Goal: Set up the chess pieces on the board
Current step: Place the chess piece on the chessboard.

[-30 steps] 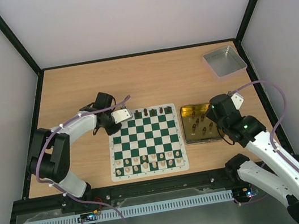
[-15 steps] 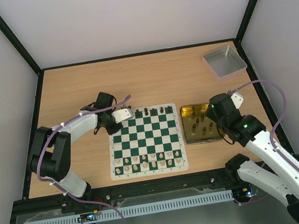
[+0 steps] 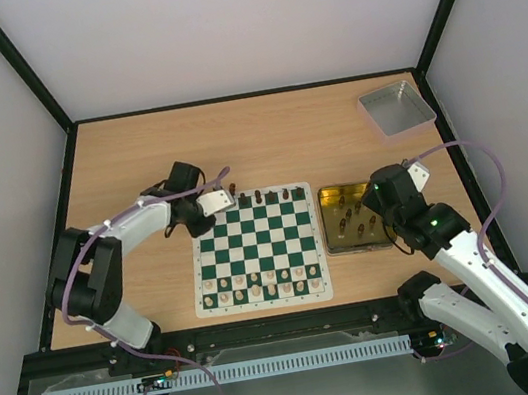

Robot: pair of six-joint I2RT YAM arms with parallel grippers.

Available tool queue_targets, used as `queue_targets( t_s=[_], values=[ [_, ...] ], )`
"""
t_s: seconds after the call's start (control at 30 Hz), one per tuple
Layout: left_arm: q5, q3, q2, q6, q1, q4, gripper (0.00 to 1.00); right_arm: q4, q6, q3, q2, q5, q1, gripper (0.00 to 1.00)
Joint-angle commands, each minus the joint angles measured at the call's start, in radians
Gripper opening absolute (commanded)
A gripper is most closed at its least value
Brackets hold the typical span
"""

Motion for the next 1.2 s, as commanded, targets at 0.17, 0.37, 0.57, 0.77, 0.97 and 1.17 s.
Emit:
queue_targets(
  t_s=[0.17,0.37,0.57,0.77,0.97,1.17],
  values=[
    [0.031,0.069,-0.142,-0.057,0.024,-0.065,0.42,0.058,-0.031,-0.002,0.033,-0.045,-0.002,0.49],
    [0.015,0.081,-0.09,-0.049,0.051,-0.098,0.42,0.059,-0.049,0.001,0.06,-0.066,-0.002,0.49],
    [0.027,0.066,-0.049,-0.043,0.063,-0.112,0.41,0.049,-0.06,0.007,0.062,-0.053,-0.002,0.49],
    [0.024,0.064,-0.031,-0.041,0.066,-0.115,0.42,0.041,-0.071,0.02,0.075,-0.045,-0.002,0.49],
    [0.012,0.056,-0.008,-0.031,0.067,-0.124,0.42,0.04,-0.072,0.019,0.074,-0.042,-0.002,0.49],
    [-0.007,0.031,0.002,-0.018,0.071,-0.125,0.37,0.045,-0.068,-0.007,0.062,-0.04,-0.002,0.49]
  ],
)
